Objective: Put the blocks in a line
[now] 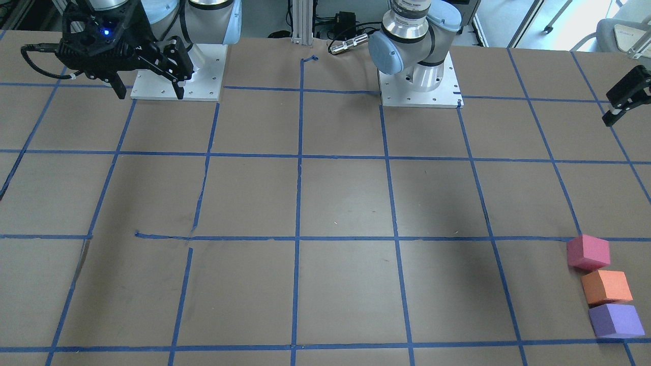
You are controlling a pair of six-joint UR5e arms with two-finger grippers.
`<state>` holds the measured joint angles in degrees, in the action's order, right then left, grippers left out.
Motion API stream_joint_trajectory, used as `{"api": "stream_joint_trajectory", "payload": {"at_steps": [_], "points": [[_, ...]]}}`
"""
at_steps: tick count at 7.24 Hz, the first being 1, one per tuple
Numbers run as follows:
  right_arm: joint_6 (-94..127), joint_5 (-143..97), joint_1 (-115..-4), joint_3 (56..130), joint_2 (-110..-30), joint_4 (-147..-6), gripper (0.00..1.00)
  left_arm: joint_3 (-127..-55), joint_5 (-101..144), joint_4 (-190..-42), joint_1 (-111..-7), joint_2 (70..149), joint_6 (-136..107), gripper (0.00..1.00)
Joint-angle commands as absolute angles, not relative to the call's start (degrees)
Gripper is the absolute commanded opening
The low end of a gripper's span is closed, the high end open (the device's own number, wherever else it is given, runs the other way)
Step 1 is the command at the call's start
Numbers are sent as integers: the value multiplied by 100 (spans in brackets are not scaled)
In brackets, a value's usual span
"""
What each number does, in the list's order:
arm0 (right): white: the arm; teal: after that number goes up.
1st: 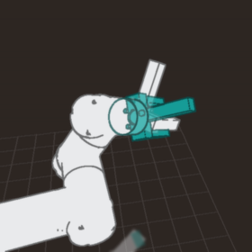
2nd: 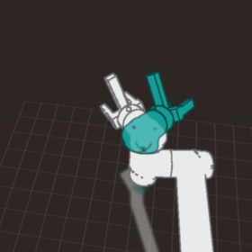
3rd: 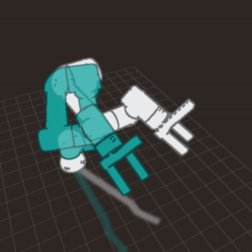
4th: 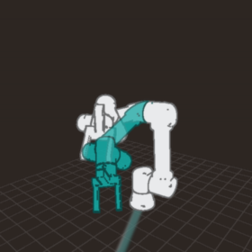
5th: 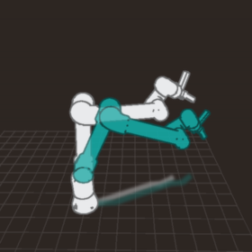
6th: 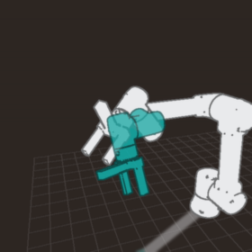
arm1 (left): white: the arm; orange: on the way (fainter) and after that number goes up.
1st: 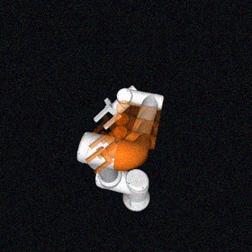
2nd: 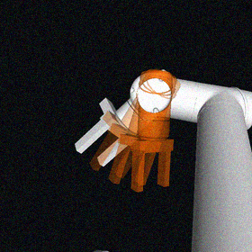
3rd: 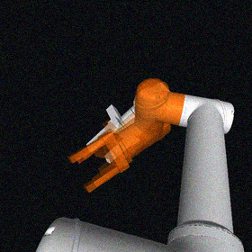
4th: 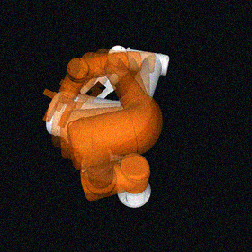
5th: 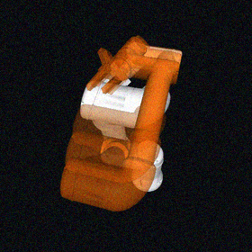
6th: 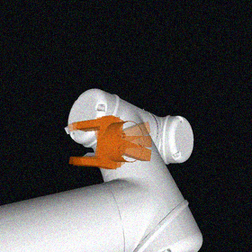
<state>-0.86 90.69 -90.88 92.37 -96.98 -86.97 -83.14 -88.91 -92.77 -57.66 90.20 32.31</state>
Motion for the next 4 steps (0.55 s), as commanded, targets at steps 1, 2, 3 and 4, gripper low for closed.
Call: {"api": "stream_joint_trajectory", "payload": {"at_steps": [1,2,3,4], "points": [[-97,9088,-9088,9237,-9703,-8692,100,-8332,-8841,-9168,-6919,8965,1670,100],[-97,9088,-9088,9237,-9712,-8684,100,-8367,-9129,-9010,-7361,8982,1435,100],[-88,9088,-9088,9237,-9703,-8684,100,-8402,-9341,-8991,-7739,9000,510,100],[-88,9097,-9079,9246,-9703,-8657,100,-8402,-9351,-8991,-8204,9035,-326,100]]}}
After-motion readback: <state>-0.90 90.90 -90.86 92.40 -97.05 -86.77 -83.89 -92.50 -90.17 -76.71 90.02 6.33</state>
